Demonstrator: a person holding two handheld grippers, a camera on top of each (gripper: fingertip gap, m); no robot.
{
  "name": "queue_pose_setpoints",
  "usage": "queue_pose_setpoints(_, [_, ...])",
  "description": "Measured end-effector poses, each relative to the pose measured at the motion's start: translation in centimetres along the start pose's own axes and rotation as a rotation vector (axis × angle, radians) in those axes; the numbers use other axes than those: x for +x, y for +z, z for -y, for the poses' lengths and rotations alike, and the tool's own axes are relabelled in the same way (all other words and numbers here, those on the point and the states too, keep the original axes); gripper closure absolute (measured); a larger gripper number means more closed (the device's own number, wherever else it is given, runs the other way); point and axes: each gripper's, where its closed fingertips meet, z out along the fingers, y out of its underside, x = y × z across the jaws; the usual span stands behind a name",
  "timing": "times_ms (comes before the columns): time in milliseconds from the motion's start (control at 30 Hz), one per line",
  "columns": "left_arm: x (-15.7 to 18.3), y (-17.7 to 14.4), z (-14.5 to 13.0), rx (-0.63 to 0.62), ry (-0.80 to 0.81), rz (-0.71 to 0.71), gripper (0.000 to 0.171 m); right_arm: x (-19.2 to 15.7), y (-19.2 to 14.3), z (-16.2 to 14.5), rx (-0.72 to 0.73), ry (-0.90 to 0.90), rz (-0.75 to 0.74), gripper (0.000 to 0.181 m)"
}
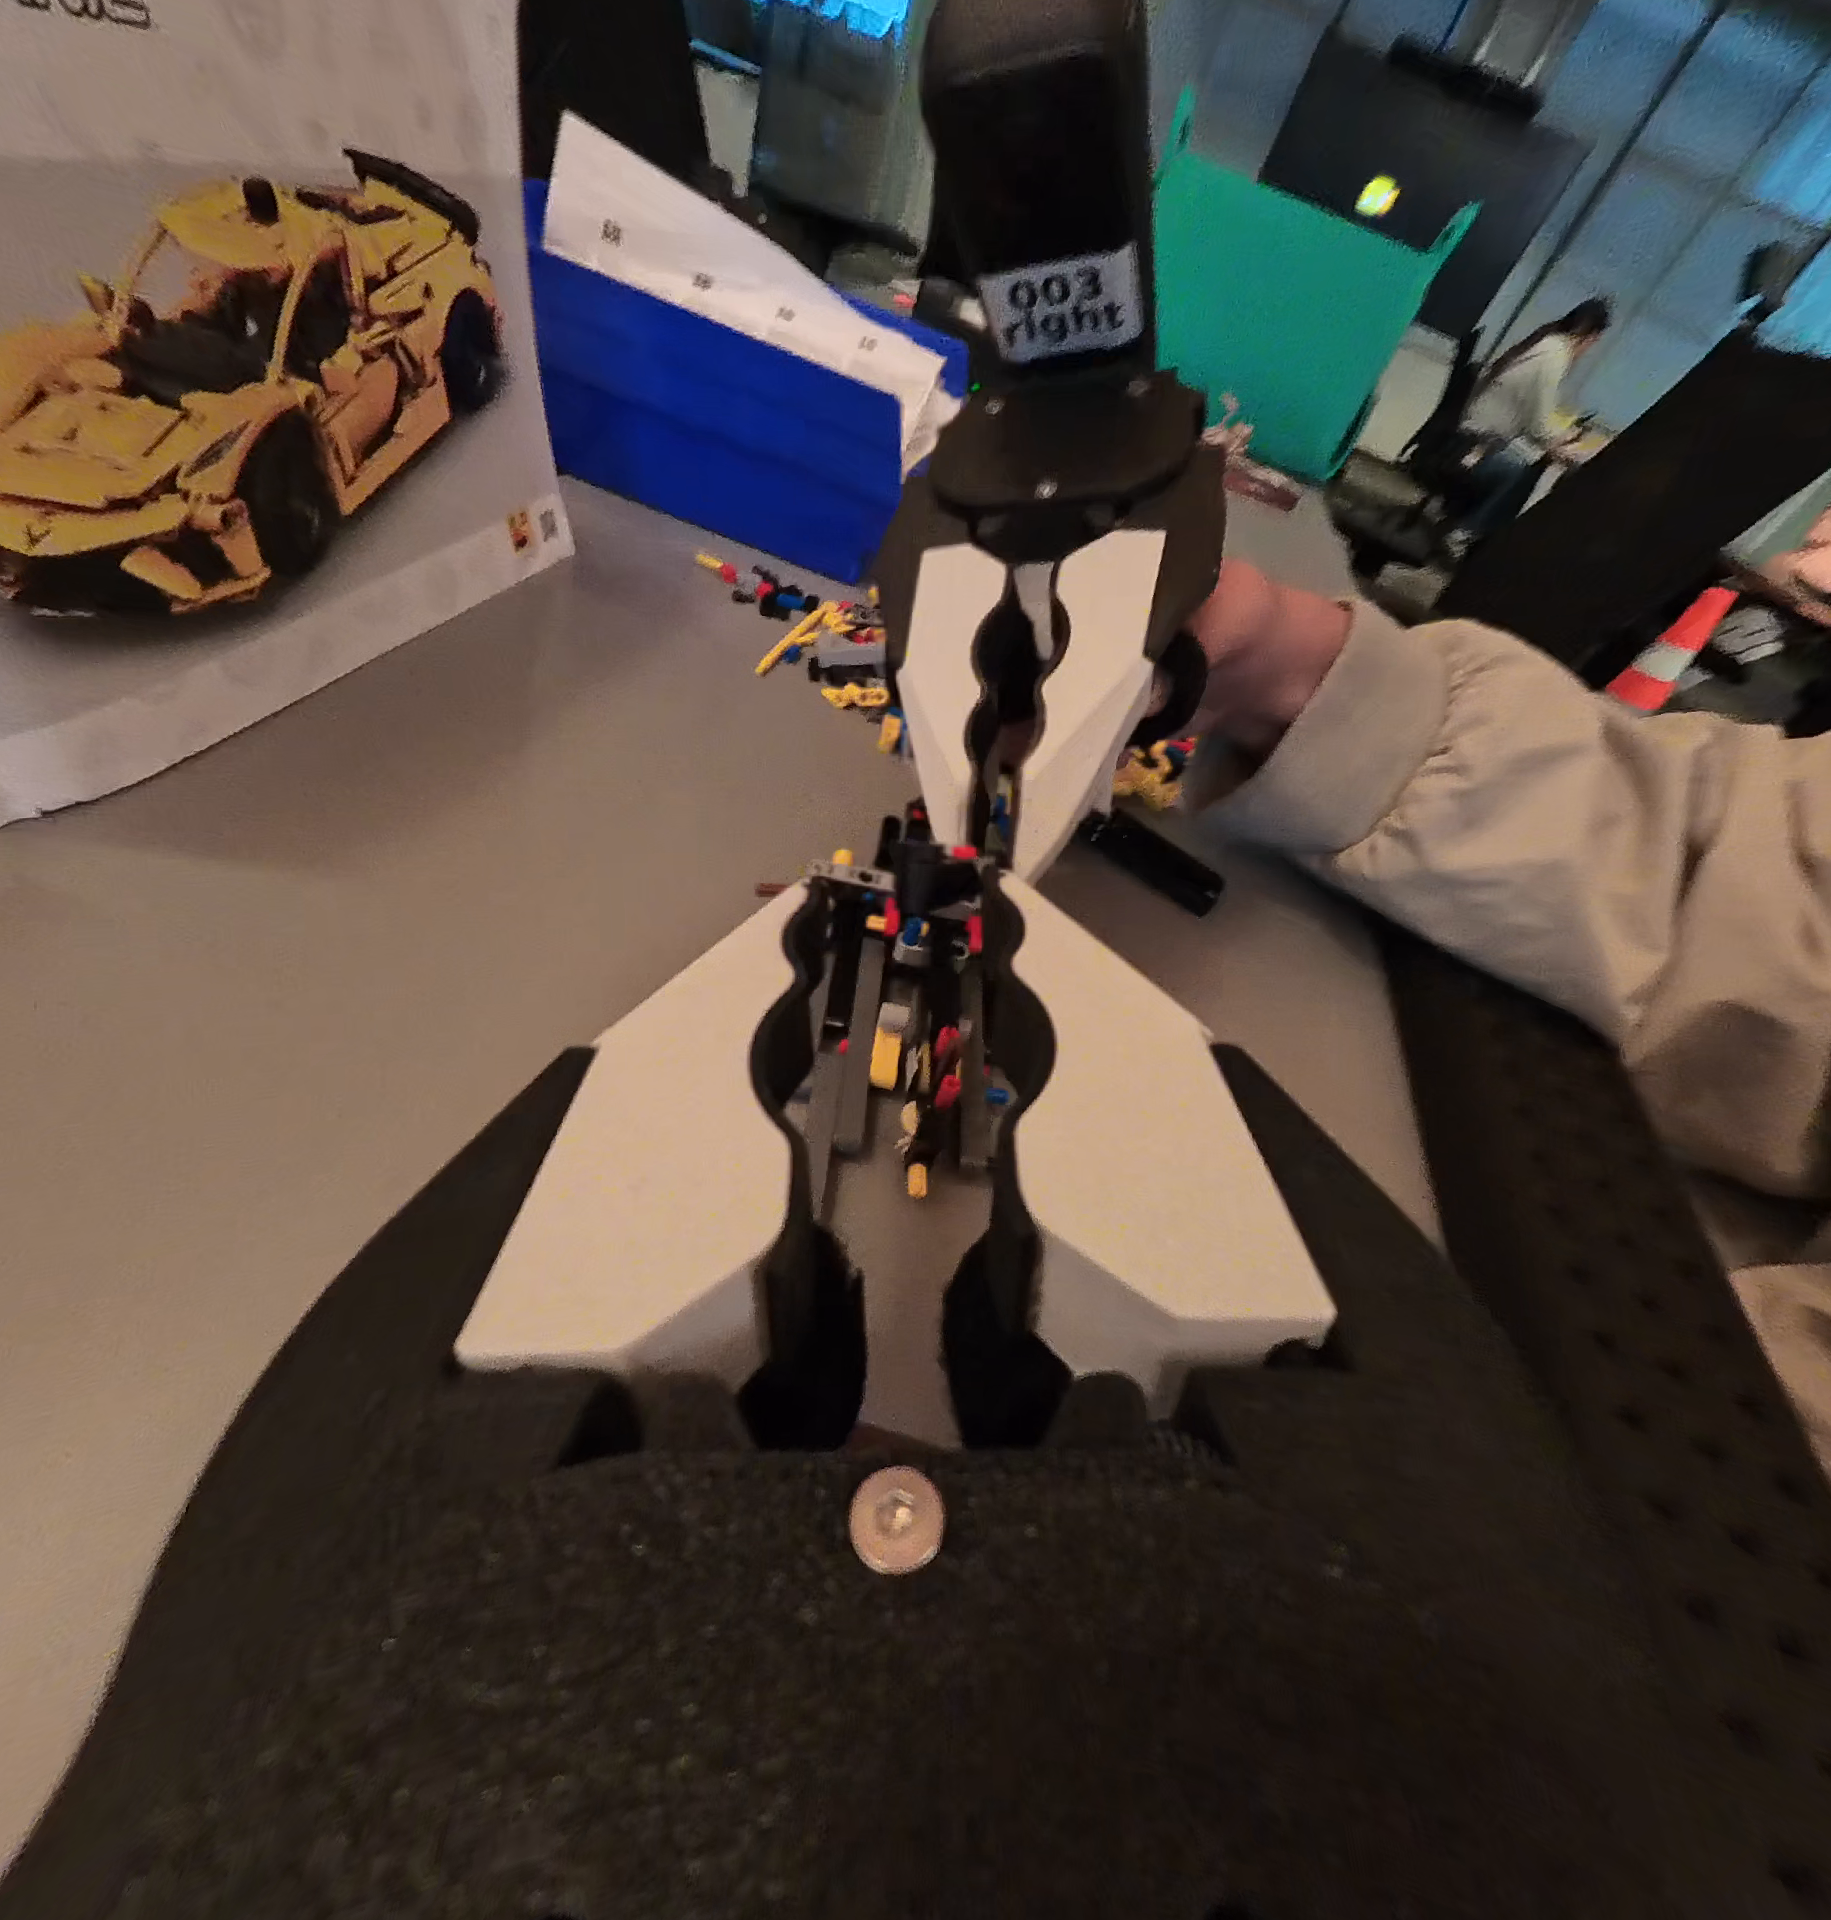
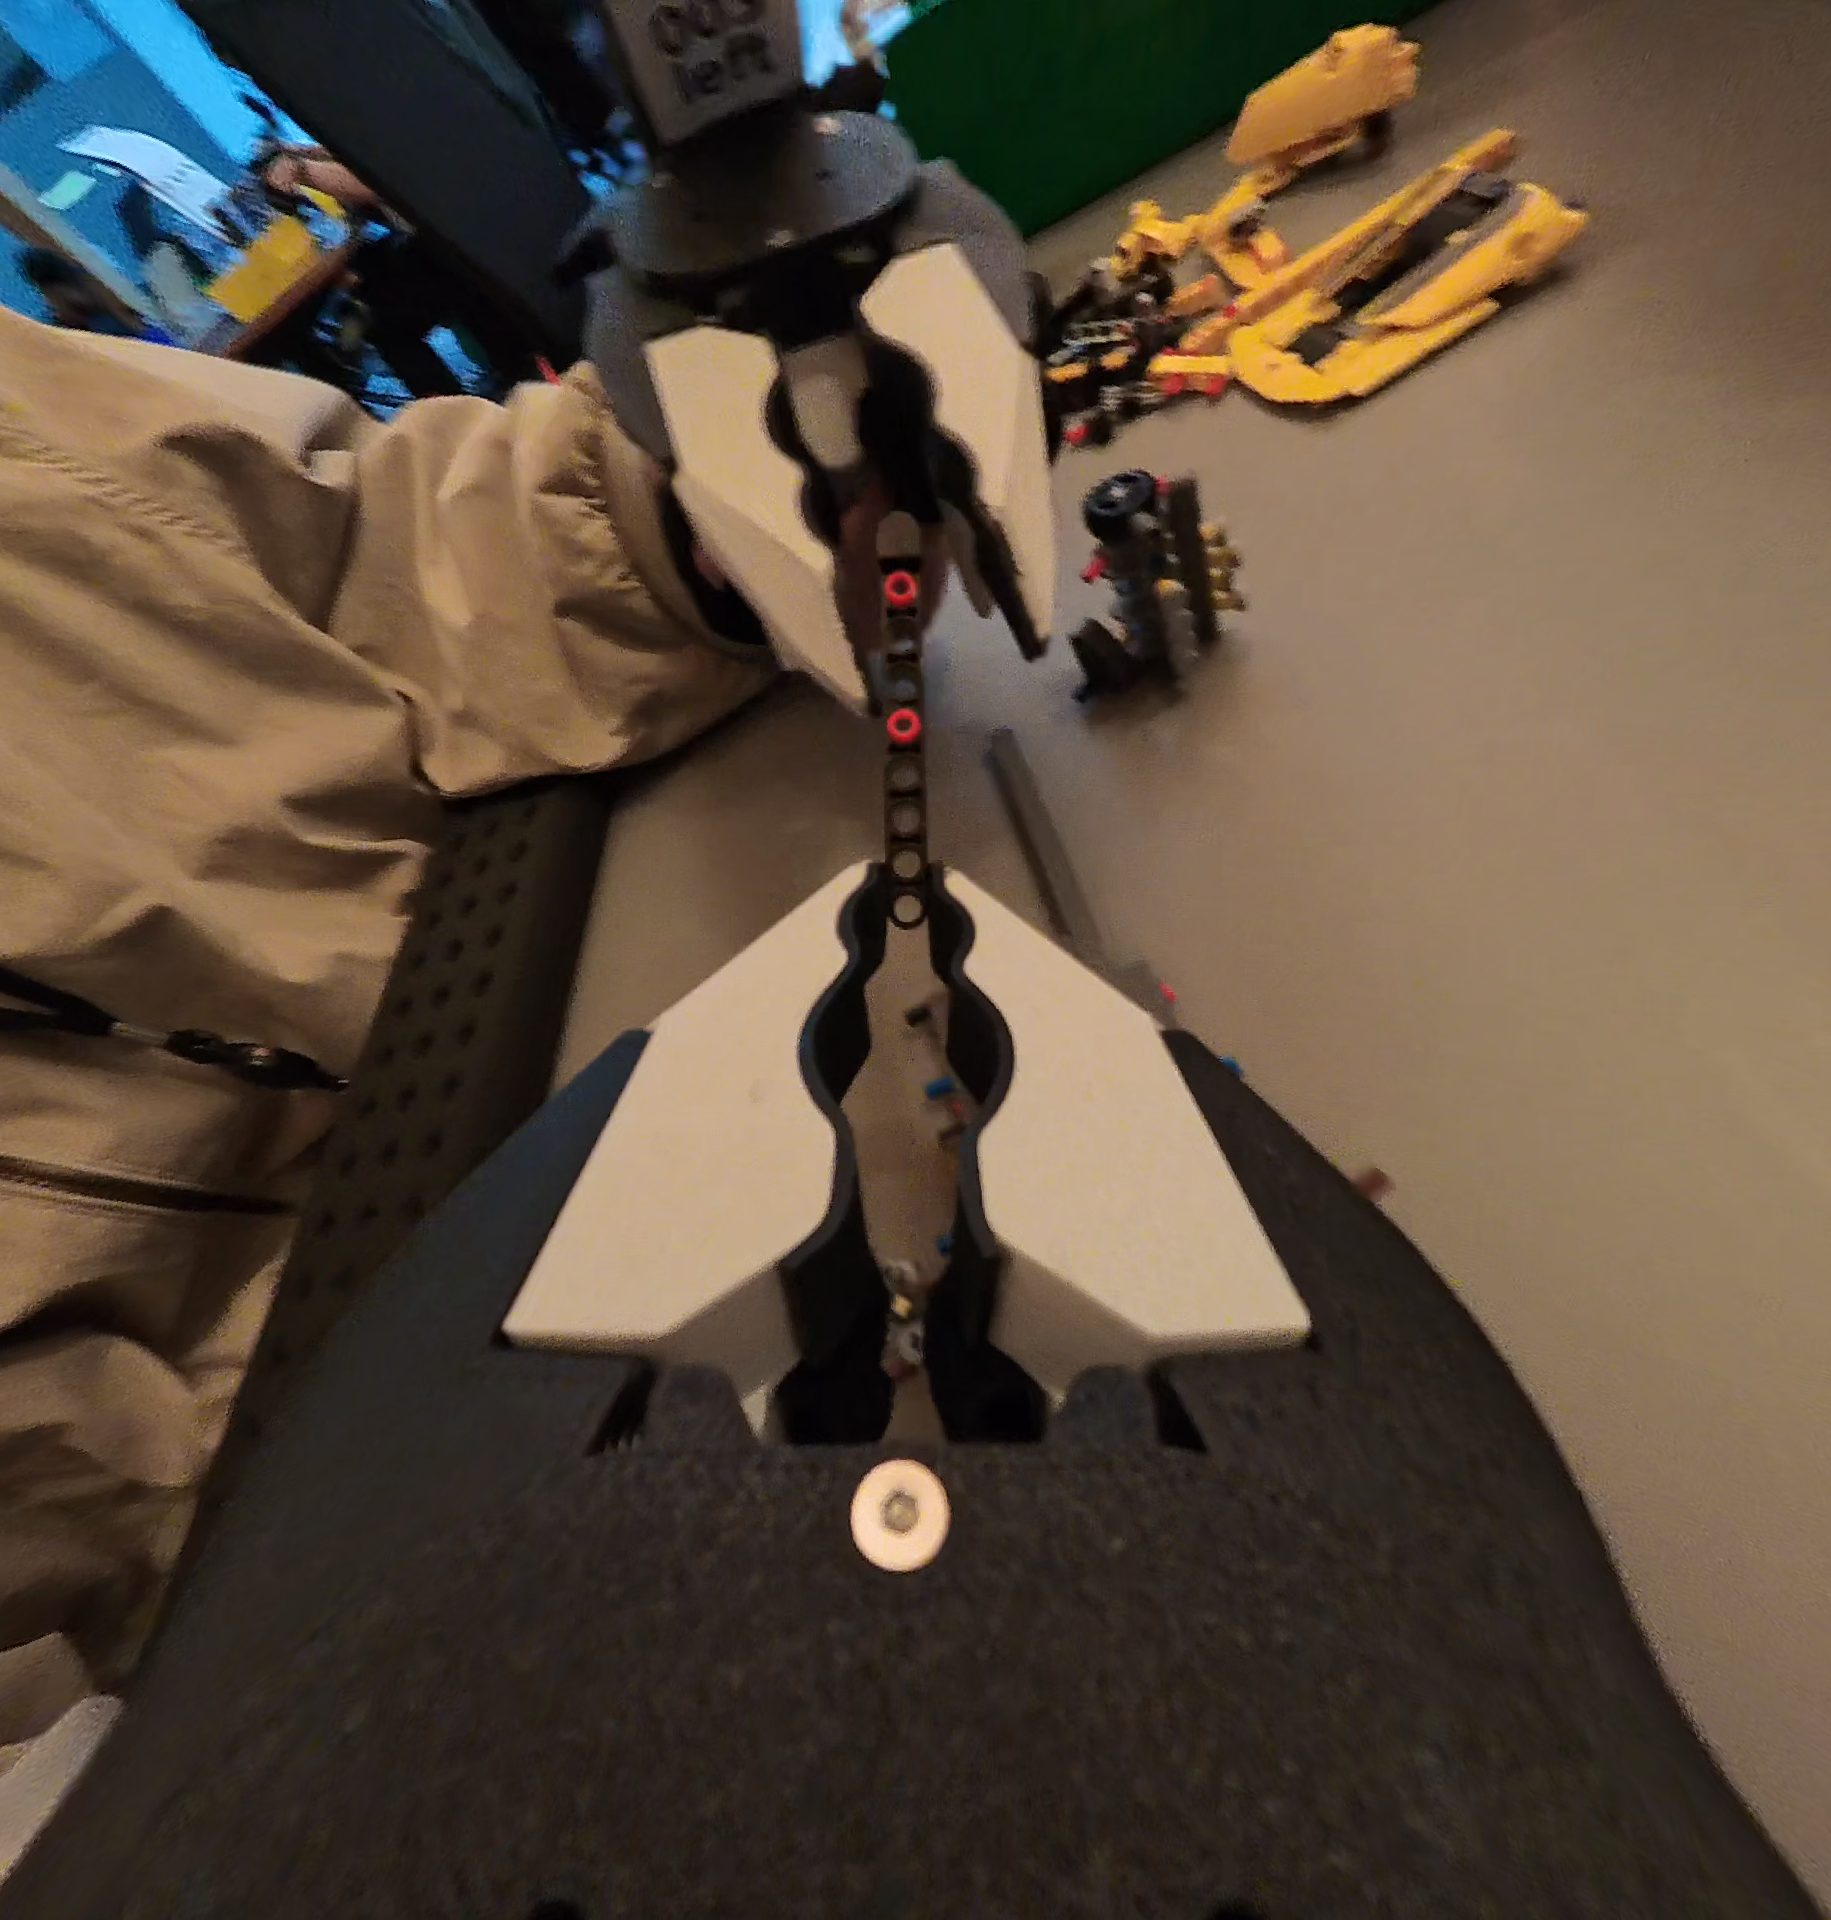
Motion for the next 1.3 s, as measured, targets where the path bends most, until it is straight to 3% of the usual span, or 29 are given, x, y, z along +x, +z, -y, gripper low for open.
queue_pose_setpoints(67, [0.6,-0.4,-0.1,-0.012,0.023,-0.045,0.156,-0.2,0.5,-0.1,-0.012,0.008,0.006,0.175])
queue_pose_setpoints(233, [1.6,-1.6,-0.2,-0.065,0.124,-0.080,0.165,0.0,0.1,0.7,0.032,-0.028,-0.024,0.174])
queue_pose_setpoints(300, [0.3,-3.4,0.6,-0.048,0.147,-0.030,0.165,0.6,-0.5,1.3,0.071,-0.063,-0.072,0.181])
queue_pose_setpoints(400, [-3.9,-7.9,1.7,-0.035,0.137,0.155,0.165,2.8,-1.4,1.6,0.102,-0.143,-0.242,0.157])
queue_pose_setpoints(533, [-9.2,-11.8,-0.6,-0.156,0.119,0.421,0.164,4.6,-0.8,0.0,-0.001,-0.174,-0.346,0.148])
queue_pose_setpoints(767, [-8.1,-15.7,-5.8,-0.425,0.000,0.369,0.164,5.1,0.2,-1.4,-0.082,-0.167,-0.368,0.144])
queue_pose_setpoints(833, [-7.5,-15.5,-7.7,-0.497,-0.023,0.322,0.164,5.3,0.0,-1.3,-0.074,-0.164,-0.374,0.146])
queue_pose_setpoints(1067, [-8.7,-13.2,-11.1,-0.655,-0.039,0.355,0.161,5.6,-2.5,-2.1,-0.094,-0.129,-0.384,0.144])
queue_pose_setpoints(1167, [-8.1,-12.6,-10.4,-0.635,-0.021,0.342,0.138,4.2,-2.7,-3.4,-0.149,-0.096,-0.288,0.139])
queue_pose_setpoints(1300, [-8.5,-12.8,-7.0,-0.523,0.055,0.421,0.130,1.8,-1.5,-4.1,-0.206,-0.209,-0.197,0.143])
